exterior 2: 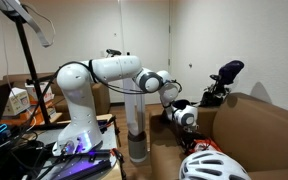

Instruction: Move the orange bag to the right

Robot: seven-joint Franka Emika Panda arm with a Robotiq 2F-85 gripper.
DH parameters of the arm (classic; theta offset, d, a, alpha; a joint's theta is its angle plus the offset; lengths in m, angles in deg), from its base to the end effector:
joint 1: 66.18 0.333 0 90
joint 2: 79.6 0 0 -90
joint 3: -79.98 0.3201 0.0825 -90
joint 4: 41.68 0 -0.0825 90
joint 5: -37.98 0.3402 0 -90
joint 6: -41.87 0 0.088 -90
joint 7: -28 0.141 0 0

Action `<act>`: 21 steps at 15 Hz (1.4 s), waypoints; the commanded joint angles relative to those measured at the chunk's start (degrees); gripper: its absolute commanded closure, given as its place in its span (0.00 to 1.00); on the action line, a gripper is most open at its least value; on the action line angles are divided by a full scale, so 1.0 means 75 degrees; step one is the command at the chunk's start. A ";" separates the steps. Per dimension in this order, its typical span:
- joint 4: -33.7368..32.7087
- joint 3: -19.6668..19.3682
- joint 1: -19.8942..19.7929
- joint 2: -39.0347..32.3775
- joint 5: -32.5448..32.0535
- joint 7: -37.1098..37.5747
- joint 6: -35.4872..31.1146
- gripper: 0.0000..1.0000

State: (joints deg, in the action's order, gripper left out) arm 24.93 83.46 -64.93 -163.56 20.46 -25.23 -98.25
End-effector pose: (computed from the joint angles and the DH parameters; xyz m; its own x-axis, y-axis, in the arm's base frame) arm 0.6272 0.0385 -0.1247 0.3342 0.9247 -0.1826 0.9303 -0.3547 -0.0937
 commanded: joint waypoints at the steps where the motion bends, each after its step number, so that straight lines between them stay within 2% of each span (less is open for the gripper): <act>1: 0.0290 -0.0249 -0.0508 0.0008 0.0381 0.0320 0.0235 0.94; 6: 0.0210 -0.0210 -0.1111 -0.0145 0.0937 0.0620 0.0768 0.94; 7: 0.0126 -0.0177 -0.1140 -0.0161 0.0969 0.0534 0.0882 0.69; 8: -0.0004 -0.0144 -0.1108 -0.0192 0.0950 0.0455 0.0959 0.68; 11: 0.0033 -0.0035 -0.0869 -0.0012 0.0753 0.0220 0.0925 0.50; 14: 0.0093 -0.0126 -0.0382 0.0166 0.0357 0.0181 0.0797 0.31; 17: 0.0107 -0.0276 0.0214 0.0262 -0.0142 0.0318 0.0303 0.10; 19: 0.0084 -0.0373 0.0537 0.0314 -0.0348 0.0350 0.0052 0.00; 21: 0.0166 -0.0582 0.0873 0.0404 -0.0533 0.0504 -0.0255 0.00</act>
State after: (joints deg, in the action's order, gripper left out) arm 24.90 81.20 -60.93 -162.05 19.00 -22.88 -97.16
